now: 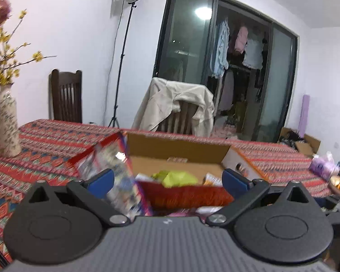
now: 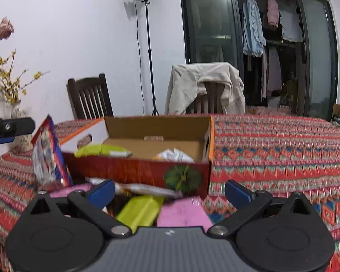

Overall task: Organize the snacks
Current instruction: 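Move both open tools back toward the snack pile, then grasp a pink packet from the pile with the right tool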

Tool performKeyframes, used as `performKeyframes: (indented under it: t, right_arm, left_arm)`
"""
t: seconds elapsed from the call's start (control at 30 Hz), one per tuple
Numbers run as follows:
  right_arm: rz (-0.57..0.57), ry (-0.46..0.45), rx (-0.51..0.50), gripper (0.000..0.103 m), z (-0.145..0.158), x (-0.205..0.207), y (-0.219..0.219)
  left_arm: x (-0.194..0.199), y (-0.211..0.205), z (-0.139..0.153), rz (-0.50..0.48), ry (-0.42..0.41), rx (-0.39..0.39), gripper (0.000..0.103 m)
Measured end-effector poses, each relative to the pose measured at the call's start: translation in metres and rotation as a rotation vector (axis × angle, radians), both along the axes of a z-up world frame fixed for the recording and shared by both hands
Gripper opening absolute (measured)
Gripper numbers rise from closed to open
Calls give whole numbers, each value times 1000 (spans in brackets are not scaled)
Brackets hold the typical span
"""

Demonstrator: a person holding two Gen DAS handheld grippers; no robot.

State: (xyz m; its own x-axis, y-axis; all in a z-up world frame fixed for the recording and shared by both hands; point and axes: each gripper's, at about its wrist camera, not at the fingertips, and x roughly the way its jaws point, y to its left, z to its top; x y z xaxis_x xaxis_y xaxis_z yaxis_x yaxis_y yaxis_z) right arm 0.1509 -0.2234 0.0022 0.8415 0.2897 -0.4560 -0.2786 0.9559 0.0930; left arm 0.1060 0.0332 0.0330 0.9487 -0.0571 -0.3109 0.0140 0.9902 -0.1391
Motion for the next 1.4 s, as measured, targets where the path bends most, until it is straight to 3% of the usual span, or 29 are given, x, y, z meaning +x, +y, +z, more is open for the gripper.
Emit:
performKeyframes:
  t: [0.27,0.67,1.07,1.17,1.27,1.4]
  right_arm:
    - [-12,59,-14,103,-21,-17,-8]
    - [-12,65,-32,103,-21,-25,-12]
    - [-18,78,-259,103,-19,2,9]
    - [-3,90,-289,100,-23,13,18]
    - [-9,113,-299,92,-29,27,21]
    - [2,143,-248,80,-37,39,18]
  left_arm:
    - [-9,10,-36,23,82,19,103]
    - [-6,20,-44,45,99,-27,103]
    - [-2,26,-47,52,123,-64,103]
    - [-1,26,-48,51,128,-66,103]
    - [0,27,-48,51,136,-71,103]
    - [2,29,-49,48,146,-86,103]
